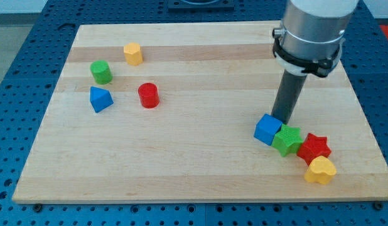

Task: Push red circle to the blue cube

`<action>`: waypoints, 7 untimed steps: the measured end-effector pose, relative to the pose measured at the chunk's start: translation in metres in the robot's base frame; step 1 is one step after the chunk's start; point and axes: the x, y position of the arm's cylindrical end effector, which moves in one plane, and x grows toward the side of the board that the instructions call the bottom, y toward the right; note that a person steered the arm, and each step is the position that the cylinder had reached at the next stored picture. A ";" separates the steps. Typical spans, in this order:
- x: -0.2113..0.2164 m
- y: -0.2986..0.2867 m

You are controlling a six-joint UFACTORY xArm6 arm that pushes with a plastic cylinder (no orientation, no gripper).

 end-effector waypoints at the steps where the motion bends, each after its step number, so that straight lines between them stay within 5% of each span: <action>1: 0.005 0.000; 4: -0.045 -0.035; 7: -0.100 -0.237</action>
